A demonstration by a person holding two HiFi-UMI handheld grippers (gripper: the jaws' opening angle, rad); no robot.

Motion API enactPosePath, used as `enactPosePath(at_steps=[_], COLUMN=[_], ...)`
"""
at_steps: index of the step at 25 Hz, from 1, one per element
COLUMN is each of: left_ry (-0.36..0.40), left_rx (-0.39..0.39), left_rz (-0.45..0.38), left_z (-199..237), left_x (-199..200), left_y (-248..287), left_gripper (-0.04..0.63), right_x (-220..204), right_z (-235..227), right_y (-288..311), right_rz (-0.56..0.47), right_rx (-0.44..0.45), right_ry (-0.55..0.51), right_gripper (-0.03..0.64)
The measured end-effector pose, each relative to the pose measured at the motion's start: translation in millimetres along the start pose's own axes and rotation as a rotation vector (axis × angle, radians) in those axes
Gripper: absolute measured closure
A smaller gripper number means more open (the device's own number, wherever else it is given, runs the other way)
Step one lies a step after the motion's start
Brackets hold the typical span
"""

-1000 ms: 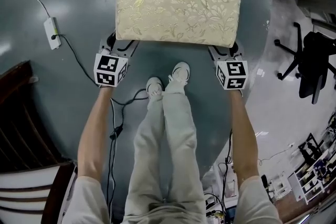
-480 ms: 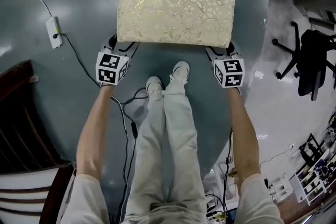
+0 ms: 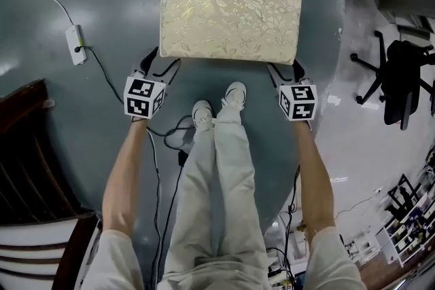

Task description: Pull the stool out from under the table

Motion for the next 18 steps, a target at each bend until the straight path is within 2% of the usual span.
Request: enactPosePath(at_steps=[4, 7, 14, 16, 18], left_ry=[-0.023, -0.034, -0.024, -0.027, -0.043], left_rx=[-0.005, -0.015, -0.010, -0.013, -0.030], left_rz=[0.009, 0.010, -0.052, -0.083, -0.103], left_z=[-9.5, -21.7, -46.0, -47.3, -51.2], left_x=[3.6, 11.4, 54.0, 69.8, 82.4], left_y=[-23.1, -39.8, -85.5, -98.5, -113.4], left_gripper=[0.310, 0.386, 0.537, 0.562, 0.575], right_x=[-0.9, 2.3, 31.0, 44.4, 55.0], right_z=[6.9, 12.4, 30.0, 38.9, 50.9], right_y=[-18.9, -38.0, -88.8, -102.4, -119.5], right_rz=[0.025, 0.030, -0.008, -0.032, -0.051], right_rx=[-0.017, -0.029, -0.043, -0.042, -0.026], right_ry=[0.018, 0.020, 0.018, 0.013, 0.007], right_gripper=[0.368, 0.404, 0.561, 0.615, 0.620])
Point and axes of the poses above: the fingertips, and each gripper's own axes: y forward along the fingers, z to its left, x out of its top, the point moved 5 cm from there along -y, backward along the fingers, and after that the axes turned 7 degrees about y, right-handed, at the moved point
